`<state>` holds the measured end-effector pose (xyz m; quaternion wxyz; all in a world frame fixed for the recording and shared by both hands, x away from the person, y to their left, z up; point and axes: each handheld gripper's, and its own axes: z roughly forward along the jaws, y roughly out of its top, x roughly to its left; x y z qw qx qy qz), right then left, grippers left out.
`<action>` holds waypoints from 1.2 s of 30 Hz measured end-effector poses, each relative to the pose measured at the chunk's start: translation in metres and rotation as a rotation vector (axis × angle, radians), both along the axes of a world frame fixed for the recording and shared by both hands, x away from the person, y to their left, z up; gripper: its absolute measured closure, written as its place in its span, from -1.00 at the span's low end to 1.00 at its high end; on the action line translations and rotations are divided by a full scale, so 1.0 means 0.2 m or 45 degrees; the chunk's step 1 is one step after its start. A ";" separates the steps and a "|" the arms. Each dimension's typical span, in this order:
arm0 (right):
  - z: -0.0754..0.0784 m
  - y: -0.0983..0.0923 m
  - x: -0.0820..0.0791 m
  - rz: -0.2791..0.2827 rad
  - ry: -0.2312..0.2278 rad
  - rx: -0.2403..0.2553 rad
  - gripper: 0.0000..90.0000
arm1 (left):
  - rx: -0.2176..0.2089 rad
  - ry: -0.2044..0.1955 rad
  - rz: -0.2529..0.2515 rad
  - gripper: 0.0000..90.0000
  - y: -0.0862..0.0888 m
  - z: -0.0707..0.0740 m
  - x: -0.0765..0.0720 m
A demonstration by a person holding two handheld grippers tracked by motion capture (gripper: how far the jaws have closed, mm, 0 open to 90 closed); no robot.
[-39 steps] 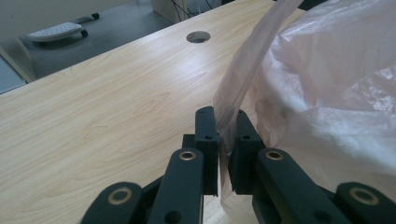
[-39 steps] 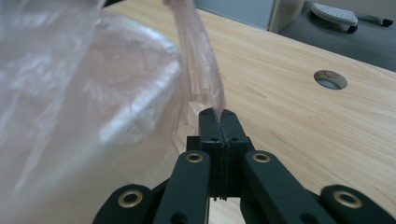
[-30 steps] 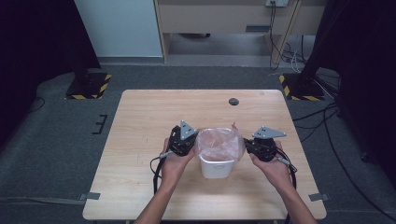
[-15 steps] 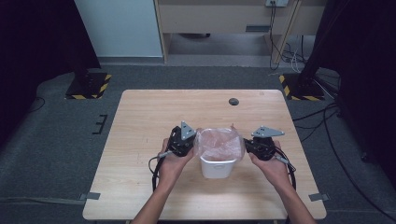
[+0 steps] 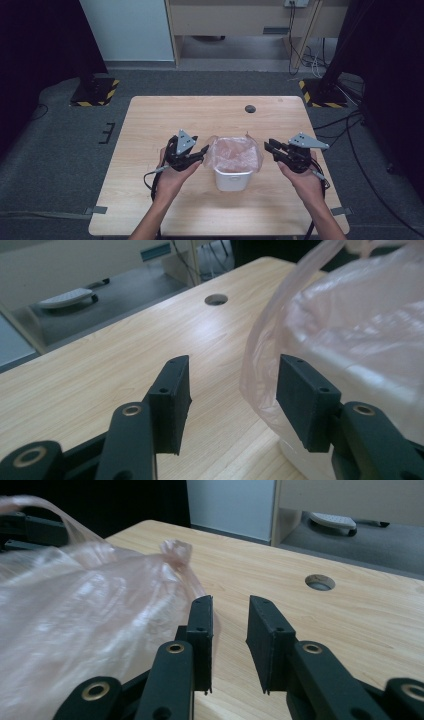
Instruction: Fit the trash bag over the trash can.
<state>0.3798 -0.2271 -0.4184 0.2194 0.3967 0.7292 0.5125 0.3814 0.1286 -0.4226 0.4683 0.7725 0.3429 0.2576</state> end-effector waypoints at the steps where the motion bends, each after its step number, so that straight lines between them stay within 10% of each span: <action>1: 0.01 0.00 -0.01 0.009 -0.007 0.009 0.61 | 0.000 0.000 0.000 0.04 0.00 0.00 0.00; 16: 0.11 0.08 -0.13 0.139 -0.048 0.085 0.24 | -0.101 -0.108 -0.135 0.14 0.04 0.12 -0.21; 25: 0.11 0.12 -0.14 0.192 -0.015 0.083 -0.06 | -0.108 -0.094 -0.187 0.02 0.00 0.14 -0.22; 36: 0.07 0.11 -0.14 0.308 0.098 0.095 0.78 | -0.030 -0.043 -0.218 0.79 -0.11 0.11 -0.23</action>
